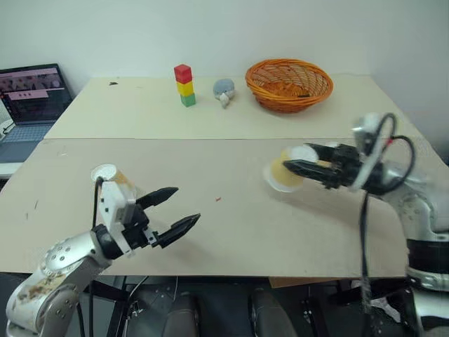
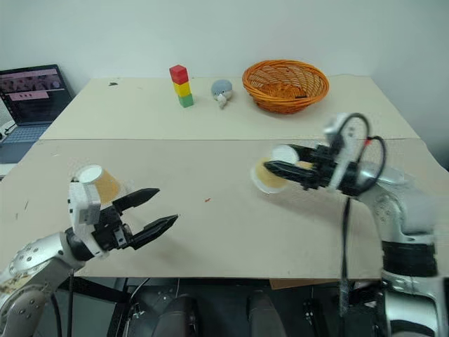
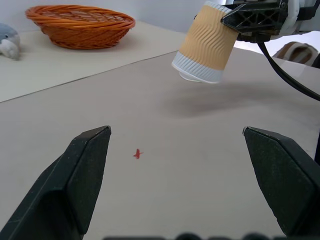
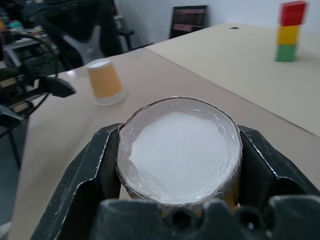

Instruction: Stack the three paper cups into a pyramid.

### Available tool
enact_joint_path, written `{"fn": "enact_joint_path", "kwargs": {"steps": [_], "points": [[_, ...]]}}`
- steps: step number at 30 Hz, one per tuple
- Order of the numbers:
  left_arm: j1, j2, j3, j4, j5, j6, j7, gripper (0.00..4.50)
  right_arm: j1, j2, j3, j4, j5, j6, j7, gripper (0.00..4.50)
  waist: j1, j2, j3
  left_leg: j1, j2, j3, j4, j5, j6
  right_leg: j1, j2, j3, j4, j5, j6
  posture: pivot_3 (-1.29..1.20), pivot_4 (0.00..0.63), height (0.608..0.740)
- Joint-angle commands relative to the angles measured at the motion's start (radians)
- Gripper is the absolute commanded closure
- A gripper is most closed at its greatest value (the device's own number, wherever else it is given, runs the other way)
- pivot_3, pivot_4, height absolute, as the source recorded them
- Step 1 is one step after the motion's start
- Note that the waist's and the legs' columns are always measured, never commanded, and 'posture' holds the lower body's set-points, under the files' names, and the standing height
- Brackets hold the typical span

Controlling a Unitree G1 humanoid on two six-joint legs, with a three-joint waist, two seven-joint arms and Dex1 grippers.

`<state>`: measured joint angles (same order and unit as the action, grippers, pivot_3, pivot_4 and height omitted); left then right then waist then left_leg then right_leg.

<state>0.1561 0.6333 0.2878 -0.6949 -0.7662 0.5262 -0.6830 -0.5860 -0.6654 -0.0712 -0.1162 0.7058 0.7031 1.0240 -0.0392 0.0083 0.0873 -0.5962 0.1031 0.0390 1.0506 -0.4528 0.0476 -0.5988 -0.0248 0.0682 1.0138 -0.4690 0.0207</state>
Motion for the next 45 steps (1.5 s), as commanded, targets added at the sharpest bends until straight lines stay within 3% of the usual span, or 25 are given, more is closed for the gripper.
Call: {"fn": "enact_joint_path", "kwargs": {"steps": [1, 12, 18, 25, 27, 29, 32, 38, 41, 45], "points": [[0.027, -0.007, 0.035, -0.01, 0.031, -0.055, 0.002, 0.0, -0.104, 0.043, 0.098, 0.057, -0.046, -0.032, 0.073, 1.78, 0.001, 0.0, 0.001, 0.0, 0.0, 0.0, 0.0, 0.0, 0.0, 0.0, 0.0, 0.0, 0.0, 0.0, 0.0, 0.0, 0.15, 0.638], [0.088, -0.045, 0.061, 0.001, 0.069, -0.104, 0.033, 0.0, -0.329, 0.261, 0.29, 0.398, -0.248, -0.228, 0.209, 1.78, -0.009, -0.001, 0.002, 0.0, -0.002, -0.001, -0.003, 0.001, -0.001, -0.002, -0.003, -0.001, 0.001, 0.0, 0.0, 0.0, 0.15, 0.638], [0.071, -0.064, 0.025, -0.004, 0.083, -0.111, 0.053, 0.0, -0.431, 0.406, 0.304, 0.587, -0.326, -0.317, 0.214, 1.78, -0.011, 0.0, 0.002, 0.0, -0.002, -0.002, -0.004, 0.003, -0.006, -0.002, -0.003, -0.002, 0.002, 0.0, 0.0, 0.0, 0.15, 0.638], [0.05, -0.07, 0.008, 0.009, 0.09, -0.114, 0.065, 0.0, -0.444, 0.458, 0.311, 0.657, -0.378, -0.353, 0.228, 1.78, -0.007, 0.0, 0.002, -0.001, -0.004, -0.002, -0.004, 0.004, -0.007, -0.001, -0.007, -0.004, 0.001, 0.0, 0.0, 0.0, 0.15, 0.638], [0.044, -0.072, 0.005, 0.012, 0.092, -0.115, 0.067, 0.0, -0.442, 0.464, 0.309, 0.665, -0.386, -0.354, 0.229, 1.78, -0.009, 0.0, 0.002, -0.001, -0.004, -0.003, -0.004, 0.004, -0.007, -0.001, -0.007, -0.004, 0.002, 0.0, 0.0, 0.0, 0.15, 0.638], [0.033, -0.076, -0.002, 0.02, 0.096, -0.116, 0.069, 0.0, -0.442, 0.471, 0.311, 0.682, -0.402, -0.358, 0.221, 0.78, -0.011, 0.0, 0.002, -0.001, -0.004, -0.003, -0.005, 0.004, -0.007, -0.001, -0.007, -0.004, 0.002, 0.0, 0.0, 0.0, 0.15, 0.638], [0.028, -0.083, -0.011, 0.018, 0.101, -0.116, 0.072, 0.0, -0.439, 0.475, 0.306, 0.691, -0.419, -0.367, 0.209, 0.03, -0.015, 0.0, 0.002, -0.001, -0.004, -0.003, -0.005, 0.004, -0.007, -0.001, -0.007, -0.005, 0.002, 0.0, 0.0, 0.0, 0.15, 0.638], [0.018, -0.083, -0.033, 0.012, 0.091, -0.108, 0.065, 0.0, -0.45, 0.443, 0.257, 0.677, -0.395, -0.319, 0.208, 0.03, -0.023, 0.0, 0.002, -0.001, -0.005, -0.003, -0.005, 0.004, -0.008, -0.001, -0.007, -0.005, 0.002, 0.0, 0.0, 0.0, 0.15, 0.638], [-0.007, -0.082, -0.053, 0.017, 0.075, -0.097, 0.058, 0.0, -0.425, 0.359, 0.21, 0.562, -0.296, -0.177, 0.315, 0.03, -0.018, 0.0, 0.003, -0.001, -0.006, -0.004, -0.005, 0.004, -0.008, -0.001, -0.009, -0.006, 0.002, 0.0, 0.0, 0.0, 0.15, 0.638], [-0.037, -0.076, -0.072, 0.03, 0.063, -0.086, 0.041, 0.0, -0.363, 0.248, 0.131, 0.439, -0.203, -0.06, 0.349, 0.03, -0.018, 0.0, 0.003, -0.001, -0.012, -0.006, -0.007, 0.005, -0.009, 0.0, -0.016, -0.009, 0.002, 0.0, 0.0, 0.0, 0.15, 0.638]]}}
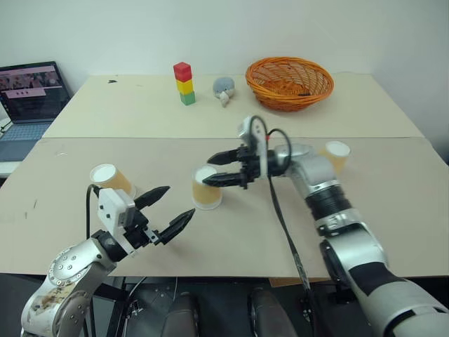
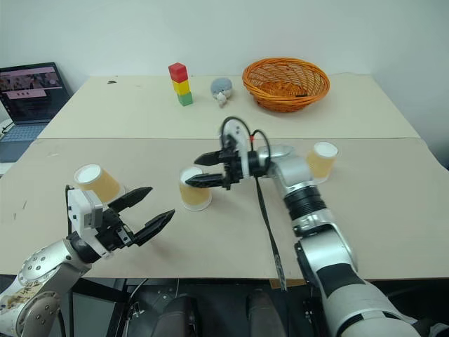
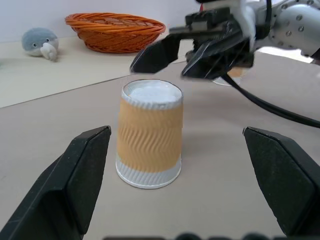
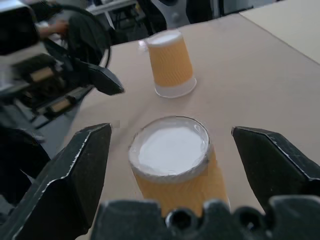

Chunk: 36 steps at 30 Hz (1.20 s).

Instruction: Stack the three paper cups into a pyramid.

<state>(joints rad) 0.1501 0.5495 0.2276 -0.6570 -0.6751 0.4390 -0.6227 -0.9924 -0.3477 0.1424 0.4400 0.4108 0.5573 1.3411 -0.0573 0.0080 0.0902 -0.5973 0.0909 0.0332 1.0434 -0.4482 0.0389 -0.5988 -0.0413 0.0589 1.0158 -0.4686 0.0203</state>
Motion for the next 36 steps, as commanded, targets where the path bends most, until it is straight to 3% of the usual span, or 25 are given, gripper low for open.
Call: {"fn": "enact_joint_path", "kwargs": {"steps": [1, 6, 11, 17, 24, 36], "points": [[-0.043, 0.012, -0.02, -0.001, -0.031, 0.006, -0.028, 0.0, 0.072, -0.114, -0.126, -0.162, 0.128, 0.122, 0.031, 0.03, 0.002, 0.0, 0.0, 0.0, -0.001, 0.0, 0.0, 0.0, 0.0, 0.0, -0.001, -0.001, 0.0, 0.0, 0.0, 0.0, 0.15, 0.638], [-0.09, 0.031, -0.053, 0.03, -0.043, 0.021, -0.074, 0.0, 0.219, -0.257, -0.305, -0.353, 0.213, 0.197, -0.094, 0.03, 0.018, -0.001, 0.001, -0.002, -0.006, -0.003, 0.0, 0.0, 0.0, 0.001, -0.006, -0.002, -0.002, 0.0, 0.0, 0.0, 0.15, 0.638], [-0.167, 0.071, -0.117, 0.031, -0.076, 0.058, -0.15, 0.0, 0.395, -0.379, -0.576, -0.514, 0.178, 0.188, -0.366, 0.03, 0.02, -0.001, 0.001, -0.002, -0.005, -0.004, 0.0, 0.0, 0.0, 0.001, -0.004, -0.001, -0.002, -0.001, 0.002, 0.0, 0.15, 0.638], [-0.265, 0.099, -0.164, 0.07, -0.082, 0.07, -0.226, 0.0, 0.607, -0.447, -0.708, -0.612, 0.155, 0.183, -0.497, 0.03, 0.019, -0.002, 0.001, -0.003, -0.005, -0.004, 0.0, 0.0, 0.0, 0.002, -0.003, -0.001, -0.002, -0.002, 0.004, 0.0, 0.15, 0.638], [-0.359, 0.089, -0.197, 0.139, -0.075, 0.069, -0.263, 0.0, 0.706, -0.44, -0.663, -0.518, 0.032, 0.054, -0.607, 0.03, 0.013, -0.002, 0.002, -0.001, -0.006, -0.003, 0.0, 0.002, 0.001, 0.002, -0.002, 0.002, -0.001, -0.002, 0.004, 0.0, 0.15, 0.638], [-0.357, 0.077, -0.199, 0.144, -0.067, 0.07, -0.244, 0.0, 0.605, -0.403, -0.546, -0.355, -0.003, -0.05, -0.638, 0.03, 0.02, -0.002, 0.002, -0.002, -0.007, -0.003, 0.0, 0.002, 0.001, 0.002, -0.003, 0.002, -0.001, -0.002, 0.004, 0.0, 0.15, 0.638]]}}
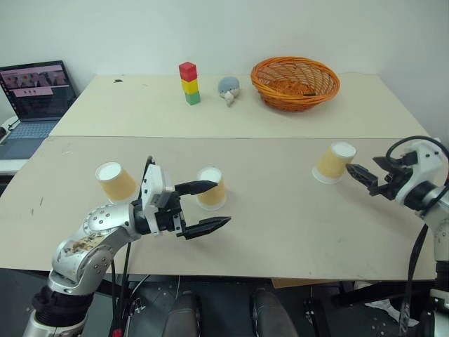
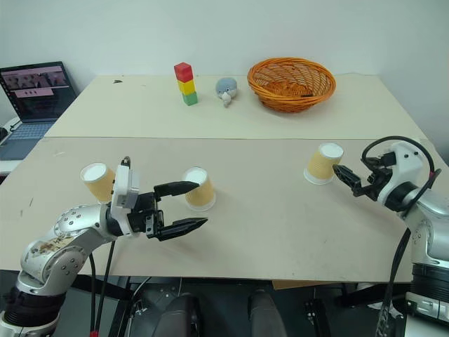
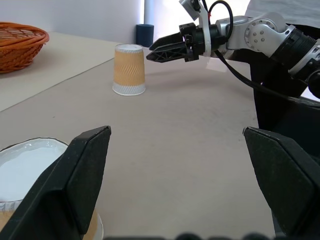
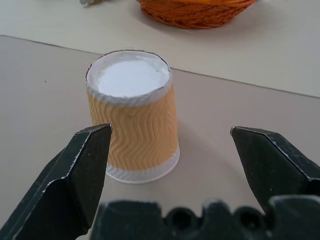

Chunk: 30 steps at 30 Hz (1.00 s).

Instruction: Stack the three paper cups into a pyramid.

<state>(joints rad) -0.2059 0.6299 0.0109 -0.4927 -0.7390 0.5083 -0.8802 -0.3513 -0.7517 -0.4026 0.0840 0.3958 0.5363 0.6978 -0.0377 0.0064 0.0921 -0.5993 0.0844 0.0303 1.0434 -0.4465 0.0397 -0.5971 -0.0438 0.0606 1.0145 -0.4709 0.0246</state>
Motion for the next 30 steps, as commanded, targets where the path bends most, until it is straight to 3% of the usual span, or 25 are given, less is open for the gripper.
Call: {"fn": "enact_joint_path", "kwargs": {"steps": [1, 14, 30], "points": [[0.002, -0.004, 0.017, -0.021, -0.001, 0.0, 0.016, 0.0, -0.043, 0.002, 0.003, 0.006, 0.015, -0.028, 0.004, 0.03, 0.0, 0.0, 0.0, 0.0, 0.0, 0.0, 0.0, 0.0, 0.0, 0.0, 0.0, 0.0, 0.0, 0.0, 0.0, 0.0, 0.15, 0.638], [0.028, -0.019, 0.046, -0.03, -0.023, 0.005, 0.079, 0.0, -0.119, 0.021, 0.04, 0.025, 0.071, 0.011, 0.044, 0.03, 0.0, 0.0, 0.0, 0.0, 0.0, 0.0, 0.0, 0.0, 0.0, 0.0, 0.0, 0.0, 0.0, 0.0, 0.0, 0.0, 0.15, 0.638], [0.045, -0.018, 0.088, -0.055, -0.046, 0.022, 0.109, 0.0, -0.234, 0.05, 0.133, 0.215, 0.008, -0.088, 0.069, 0.03, -0.002, 0.0, 0.0, 0.0, 0.0, 0.0, 0.0, 0.0, 0.0, 0.0, -0.001, 0.0, 0.001, 0.0, 0.0, 0.0, 0.15, 0.638]]}}
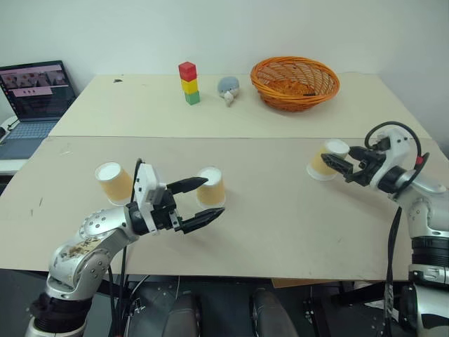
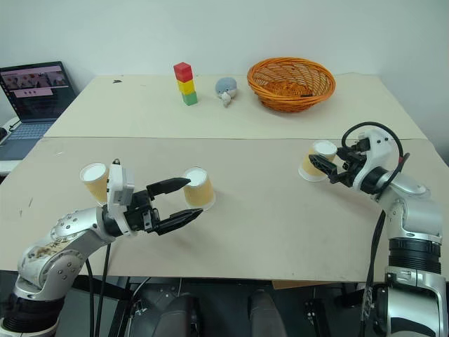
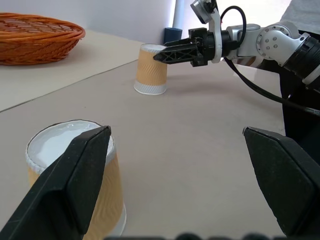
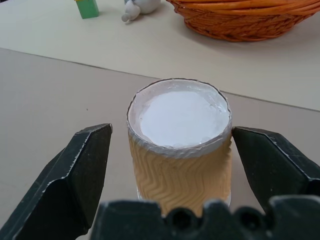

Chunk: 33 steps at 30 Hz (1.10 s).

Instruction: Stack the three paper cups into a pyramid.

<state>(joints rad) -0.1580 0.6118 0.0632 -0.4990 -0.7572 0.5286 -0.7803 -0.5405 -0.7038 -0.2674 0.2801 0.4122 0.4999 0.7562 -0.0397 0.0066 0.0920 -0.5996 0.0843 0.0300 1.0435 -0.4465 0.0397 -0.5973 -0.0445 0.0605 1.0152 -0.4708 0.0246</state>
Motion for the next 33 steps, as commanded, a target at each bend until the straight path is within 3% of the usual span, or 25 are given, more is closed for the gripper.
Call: {"fn": "enact_joint_path", "kwargs": {"steps": [1, 2, 9, 15, 22, 33], "points": [[0.0, 0.0, 0.037, -0.053, -0.03, 0.004, 0.014, 0.0, -0.053, 0.005, 0.002, 0.031, -0.012, -0.059, 0.011, 0.03, -0.001, 0.0, 0.0, 0.0, 0.0, 0.0, 0.0, 0.0, 0.0, 0.0, 0.0, 0.0, 0.0, 0.0, 0.0, 0.0, 0.15, 0.638], [0.002, 0.0, 0.038, -0.057, -0.033, 0.005, 0.017, 0.0, -0.059, 0.007, 0.006, 0.04, -0.016, -0.066, 0.012, 0.03, -0.001, 0.0, 0.0, 0.0, 0.0, 0.0, 0.0, 0.0, 0.0, 0.0, 0.0, 0.0, 0.0, 0.0, 0.0, 0.0, 0.15, 0.638], [0.056, 0.013, 0.086, -0.105, -0.083, 0.039, 0.053, 0.0, -0.088, 0.02, 0.003, 0.075, -0.022, -0.097, -0.007, 1.86, -0.002, 0.0, 0.0, 0.0, 0.0, 0.0, 0.0, 0.0, 0.0, 0.0, 0.0, 0.0, 0.001, 0.0, 0.0, 0.0, 0.15, 0.638], [0.186, 0.098, 0.223, -0.164, -0.197, 0.122, 0.049, 0.0, -0.127, -0.006, -0.002, 0.036, 0.01, -0.064, 0.044, 1.86, -0.006, 0.0, 0.0, 0.0, 0.001, 0.0, 0.0, 0.0, 0.0, -0.001, 0.0, 0.0, 0.001, 0.0, 0.0, 0.0, 0.15, 0.638], [0.265, 0.105, 0.28, -0.184, -0.203, 0.111, 0.079, 0.0, -0.182, -0.028, 0.097, -0.215, 0.251, 0.2, 0.338, 1.86, -0.004, 0.002, 0.001, 0.001, 0.001, -0.001, 0.0, 0.0, 0.0, 0.0, 0.0, 0.0, 0.001, 0.0, 0.0, 0.0, 0.15, 0.638], [0.285, 0.06, 0.266, -0.263, -0.207, 0.104, 0.161, 0.0, -0.27, 0.005, 0.37, -0.168, 0.13, 0.121, 0.565, 1.86, 0.002, 0.0, 0.002, 0.0, 0.0, -0.001, 0.0, 0.0, 0.0, 0.0, -0.001, -0.001, -0.001, 0.0, 0.0, 0.0, 0.15, 0.638]]}}
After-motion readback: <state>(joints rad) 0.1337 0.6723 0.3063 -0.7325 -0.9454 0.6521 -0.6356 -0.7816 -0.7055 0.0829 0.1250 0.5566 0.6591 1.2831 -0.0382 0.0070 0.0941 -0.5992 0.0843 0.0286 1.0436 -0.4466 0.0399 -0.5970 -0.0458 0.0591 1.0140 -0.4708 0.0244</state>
